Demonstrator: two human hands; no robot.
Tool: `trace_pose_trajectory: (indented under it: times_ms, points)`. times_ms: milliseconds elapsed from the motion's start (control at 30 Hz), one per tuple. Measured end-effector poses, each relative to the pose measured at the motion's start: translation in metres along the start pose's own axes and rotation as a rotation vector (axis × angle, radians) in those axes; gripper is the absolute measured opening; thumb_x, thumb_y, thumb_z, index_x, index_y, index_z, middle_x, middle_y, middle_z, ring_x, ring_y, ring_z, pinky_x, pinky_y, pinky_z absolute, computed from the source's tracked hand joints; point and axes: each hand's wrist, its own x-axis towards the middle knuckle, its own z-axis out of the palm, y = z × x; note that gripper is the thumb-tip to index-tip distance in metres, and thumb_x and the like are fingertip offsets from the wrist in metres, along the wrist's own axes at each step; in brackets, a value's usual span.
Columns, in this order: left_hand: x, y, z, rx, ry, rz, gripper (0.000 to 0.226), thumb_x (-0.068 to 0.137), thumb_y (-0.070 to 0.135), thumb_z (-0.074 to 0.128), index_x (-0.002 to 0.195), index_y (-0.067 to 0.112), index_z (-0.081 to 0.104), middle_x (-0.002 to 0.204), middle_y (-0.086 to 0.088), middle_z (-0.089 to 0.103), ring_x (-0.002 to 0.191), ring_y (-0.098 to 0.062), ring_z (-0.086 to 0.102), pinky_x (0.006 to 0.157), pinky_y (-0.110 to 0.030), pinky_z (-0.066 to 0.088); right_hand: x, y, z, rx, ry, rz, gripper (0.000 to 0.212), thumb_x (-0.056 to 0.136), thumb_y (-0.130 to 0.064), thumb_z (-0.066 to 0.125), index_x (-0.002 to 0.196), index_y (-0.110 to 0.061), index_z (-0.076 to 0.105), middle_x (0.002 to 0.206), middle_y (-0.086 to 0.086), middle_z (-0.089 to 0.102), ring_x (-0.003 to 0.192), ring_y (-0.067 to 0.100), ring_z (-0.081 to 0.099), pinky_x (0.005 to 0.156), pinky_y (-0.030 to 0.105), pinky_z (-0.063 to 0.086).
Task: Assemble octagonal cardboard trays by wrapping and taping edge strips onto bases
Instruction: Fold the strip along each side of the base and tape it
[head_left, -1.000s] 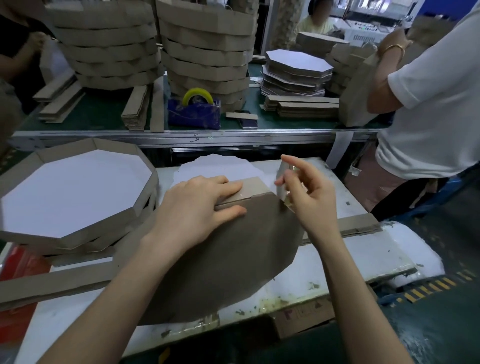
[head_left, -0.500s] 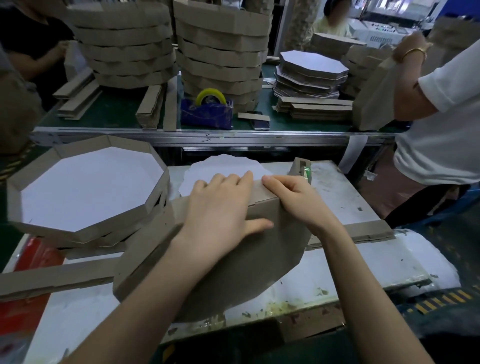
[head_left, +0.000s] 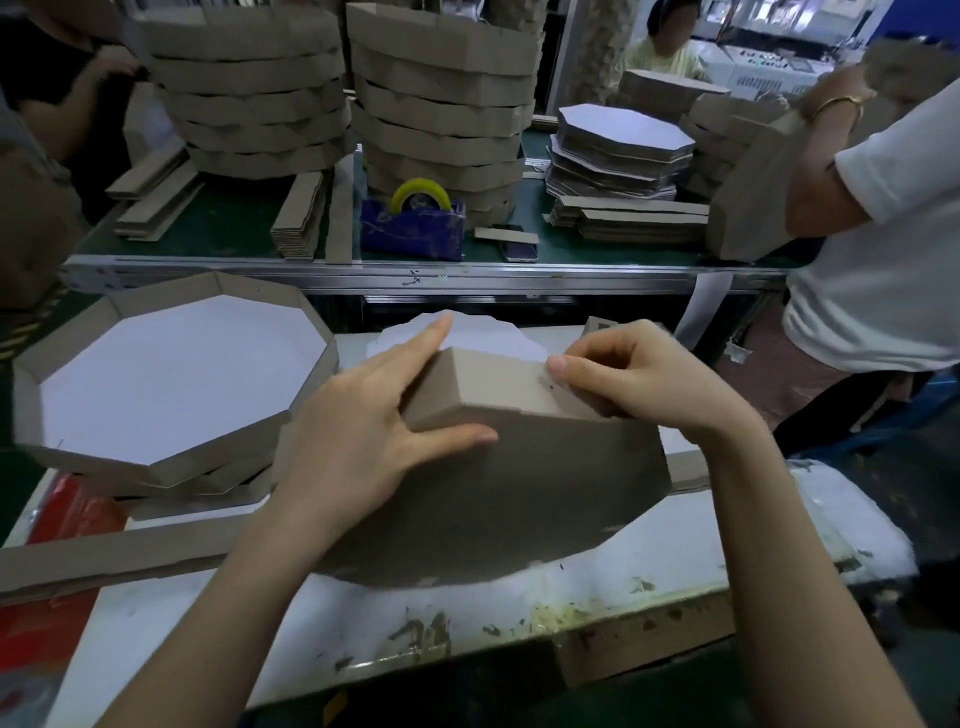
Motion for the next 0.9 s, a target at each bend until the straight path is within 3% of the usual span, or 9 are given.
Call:
trace_pose_trajectory:
  times_ms: [67,167,300,500,633,733,800,900]
  points:
    - [-0.008,-0.014,0.003,-0.07,-0.012,-0.045,0.091,0.067,0.085,0.051,0.146,0.052,0.021,0.125,0.021,0.049,0.111,-0.01,0.05,0.089,-0.038,0.05,0.004,-0.007,0.002,-0.019,-0.005,-0.017,0.02,0.089,-0.041,0.069,0.083,-0.024,0.078,0.071,-0.007,0.072,0.06,0.003,0.061,0.053,0.011,0.043]
    - [-0.019,-0.025,0.01,-0.062,-0.058,-0.056,0.091,0.073,0.08,0.054,0.149,0.049,0.014,0.125,0.024,0.038,0.112,-0.004,0.042,0.088,-0.031,0.045,0.011,-0.011,0.019,-0.089,-0.018,-0.009,0.016,0.087,-0.037,0.073,0.086,-0.021,0.078,0.077,-0.004,0.074,0.065,0.01,0.064,0.056,0.017,0.047]
    - [-0.019,-0.017,0.014,0.036,0.044,0.046,0.077,0.081,0.071,0.048,0.148,0.037,0.03,0.118,0.021,0.038,0.104,0.006,0.035,0.081,-0.017,0.038,0.015,-0.014,0.035,-0.072,-0.007,-0.022,0.016,0.087,-0.036,0.073,0.086,-0.02,0.077,0.075,-0.005,0.072,0.069,0.016,0.064,0.064,0.028,0.051]
    - [-0.013,-0.004,0.015,0.058,-0.02,0.067,0.065,0.084,0.066,0.043,0.137,0.029,0.054,0.123,0.005,0.052,0.113,-0.012,0.048,0.092,-0.032,0.043,0.012,-0.016,0.031,-0.081,0.041,-0.039,0.014,0.086,-0.036,0.075,0.083,-0.022,0.077,0.072,-0.005,0.071,0.063,0.009,0.061,0.057,0.02,0.047]
    - [-0.01,-0.004,0.014,0.063,-0.033,0.081,0.056,0.087,0.063,0.042,0.132,0.034,0.058,0.128,0.006,0.056,0.118,-0.014,0.049,0.094,-0.035,0.044,0.013,-0.014,0.036,-0.066,0.035,-0.034,0.02,0.088,-0.035,0.072,0.09,-0.016,0.077,0.084,0.009,0.074,0.081,0.028,0.066,0.071,0.036,0.052]
    - [-0.006,-0.001,0.012,0.076,-0.056,0.102,0.053,0.088,0.062,0.04,0.129,0.036,0.06,0.134,0.007,0.056,0.123,-0.014,0.046,0.098,-0.036,0.042,0.014,-0.012,0.038,-0.02,0.054,-0.035,0.019,0.088,-0.034,0.072,0.089,-0.016,0.077,0.084,0.014,0.073,0.079,0.032,0.064,0.067,0.038,0.051]
    - [-0.005,0.001,0.013,0.08,-0.067,0.113,0.051,0.088,0.06,0.04,0.127,0.036,0.062,0.133,0.007,0.057,0.122,-0.015,0.047,0.097,-0.037,0.042,0.015,-0.01,0.034,-0.048,0.023,-0.028,0.018,0.088,-0.036,0.071,0.091,-0.02,0.077,0.085,0.006,0.075,0.079,0.025,0.067,0.071,0.036,0.053]
    - [-0.006,0.0,0.014,0.049,-0.045,0.114,0.044,0.089,0.057,0.042,0.124,0.039,0.063,0.129,0.006,0.059,0.119,-0.017,0.05,0.094,-0.037,0.042,0.015,-0.007,0.022,-0.054,-0.062,0.02,0.02,0.087,-0.044,0.065,0.093,-0.03,0.076,0.09,-0.013,0.076,0.084,0.006,0.07,0.074,0.02,0.055]
